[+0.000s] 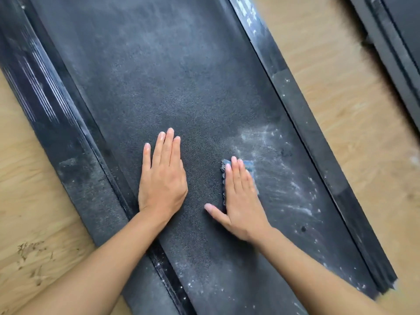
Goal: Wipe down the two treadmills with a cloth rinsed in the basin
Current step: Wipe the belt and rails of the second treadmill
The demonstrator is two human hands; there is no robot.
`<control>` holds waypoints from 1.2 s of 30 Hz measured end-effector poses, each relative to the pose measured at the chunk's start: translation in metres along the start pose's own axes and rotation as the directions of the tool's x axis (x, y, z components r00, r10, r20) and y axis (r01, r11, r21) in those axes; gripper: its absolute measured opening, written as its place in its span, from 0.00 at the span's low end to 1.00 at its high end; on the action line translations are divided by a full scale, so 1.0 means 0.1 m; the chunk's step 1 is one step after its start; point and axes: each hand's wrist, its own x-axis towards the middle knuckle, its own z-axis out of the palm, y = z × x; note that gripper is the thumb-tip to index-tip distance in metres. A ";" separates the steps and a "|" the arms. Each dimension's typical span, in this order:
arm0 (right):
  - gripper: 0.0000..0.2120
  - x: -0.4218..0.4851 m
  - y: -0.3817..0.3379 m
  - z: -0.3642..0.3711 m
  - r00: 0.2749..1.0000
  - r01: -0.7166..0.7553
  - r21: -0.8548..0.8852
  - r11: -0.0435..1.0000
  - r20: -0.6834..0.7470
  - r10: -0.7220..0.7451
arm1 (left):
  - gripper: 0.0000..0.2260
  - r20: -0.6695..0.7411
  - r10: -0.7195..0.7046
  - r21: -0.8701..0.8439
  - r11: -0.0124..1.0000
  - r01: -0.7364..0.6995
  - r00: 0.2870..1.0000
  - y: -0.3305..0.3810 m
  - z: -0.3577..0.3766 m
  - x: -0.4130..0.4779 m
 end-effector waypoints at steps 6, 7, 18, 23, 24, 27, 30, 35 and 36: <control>0.51 1.29 -0.01 -0.40 0.977 0.148 -0.088 0.985 -0.143 -0.159 | 0.26 -0.038 0.005 0.025 1.000 -0.004 0.999 0.02 0.03 0.03; 0.51 1.08 0.10 -0.37 0.976 0.167 -0.114 0.979 -0.121 -0.181 | 0.26 -0.041 0.004 0.026 1.000 -0.003 0.999 0.03 0.02 0.03; 0.52 -0.76 0.80 0.10 0.987 0.163 -0.166 0.972 0.035 -0.159 | 0.26 -0.036 0.005 0.028 1.000 -0.004 0.999 0.06 0.06 0.00; 0.51 1.09 0.41 -0.43 0.979 0.123 -0.143 0.982 -0.147 -0.144 | 0.26 -0.048 0.022 0.024 0.999 -0.021 0.999 0.01 0.07 0.02; 0.51 1.13 0.42 -0.46 0.978 0.125 -0.154 0.980 -0.147 -0.147 | 0.26 -0.051 0.026 0.018 1.000 -0.025 0.998 0.00 0.07 0.02; 0.51 0.44 0.70 -0.32 0.980 0.172 -0.170 0.970 -0.067 -0.186 | 0.26 -0.045 0.033 0.013 0.999 -0.032 0.998 0.01 0.05 0.02; 0.51 -0.78 1.06 -0.05 0.987 0.160 -0.192 0.968 0.044 -0.155 | 0.26 -0.049 0.034 0.008 0.999 -0.033 0.998 0.02 0.05 0.01; 0.53 -0.53 1.08 -0.12 0.990 0.118 -0.145 0.982 0.096 -0.105 | 0.26 -0.048 0.023 0.007 1.000 -0.023 0.999 0.05 0.07 0.04; 0.54 -0.09 0.98 -0.23 0.994 0.093 -0.112 0.989 0.058 -0.087 | 0.26 -0.047 0.024 0.002 1.000 -0.024 0.999 0.04 0.08 0.04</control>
